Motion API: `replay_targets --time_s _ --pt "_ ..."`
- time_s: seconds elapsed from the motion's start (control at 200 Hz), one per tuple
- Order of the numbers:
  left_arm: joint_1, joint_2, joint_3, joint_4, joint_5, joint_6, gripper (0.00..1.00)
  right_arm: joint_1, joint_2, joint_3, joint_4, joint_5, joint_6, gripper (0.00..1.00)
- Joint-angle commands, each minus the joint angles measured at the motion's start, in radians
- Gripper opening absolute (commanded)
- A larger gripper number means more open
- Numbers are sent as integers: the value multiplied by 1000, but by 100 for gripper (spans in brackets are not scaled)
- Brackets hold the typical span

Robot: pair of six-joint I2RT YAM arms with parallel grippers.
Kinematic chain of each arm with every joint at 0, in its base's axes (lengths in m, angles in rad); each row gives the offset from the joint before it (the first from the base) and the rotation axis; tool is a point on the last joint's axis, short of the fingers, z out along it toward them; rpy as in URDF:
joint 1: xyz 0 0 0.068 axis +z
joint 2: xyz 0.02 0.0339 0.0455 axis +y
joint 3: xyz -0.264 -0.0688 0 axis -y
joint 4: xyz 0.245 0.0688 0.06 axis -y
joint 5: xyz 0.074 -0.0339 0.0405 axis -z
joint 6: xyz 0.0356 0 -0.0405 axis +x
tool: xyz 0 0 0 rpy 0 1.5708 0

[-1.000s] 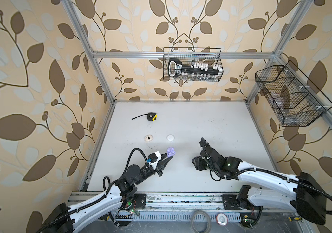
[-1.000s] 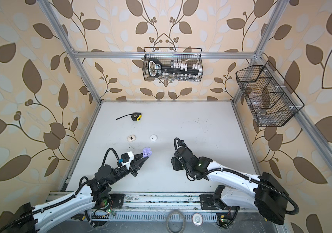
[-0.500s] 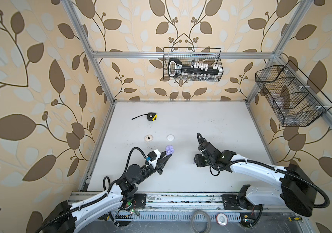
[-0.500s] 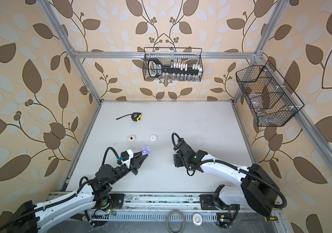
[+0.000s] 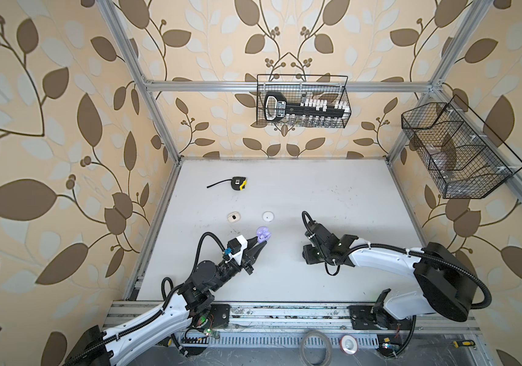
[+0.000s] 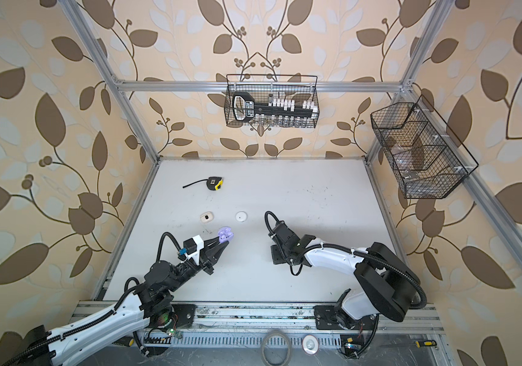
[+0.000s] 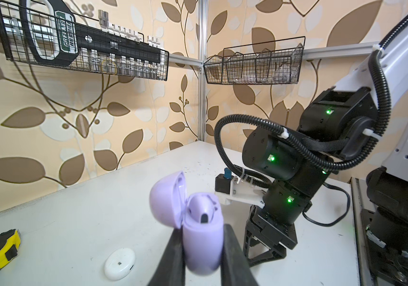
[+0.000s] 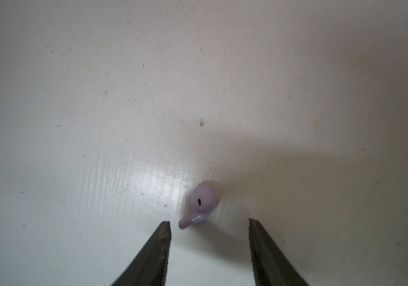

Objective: Insert wireless bluetooth earbuds into charging case
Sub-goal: Pick up the wireless bluetooth earbud from the center of the table.

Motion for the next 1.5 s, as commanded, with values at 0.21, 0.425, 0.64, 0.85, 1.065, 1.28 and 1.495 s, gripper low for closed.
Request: replay_targets --time_s 0.21,0.425,0.64,0.85,1.065,1.28,1.495 --pt "-3 1 21 34 -12 19 0 50 104 58 2 9 -12 45" --pt "-2 1 23 35 -11 15 0 82 143 98 -36 74 -12 36" --pt "-2 -4 23 34 -7 12 0 97 153 114 -70 129 -12 36" --pt "-2 -10 24 32 -6 11 0 117 189 139 -75 130 -20 30" --pt "-2 -22 23 23 -6 9 0 137 217 161 -78 127 -23 24" --pt "-2 -34 23 17 -7 9 0 140 215 158 -93 148 -18 27" --pt "-2 -27 24 20 -8 8 0 146 216 153 -98 145 -18 28"
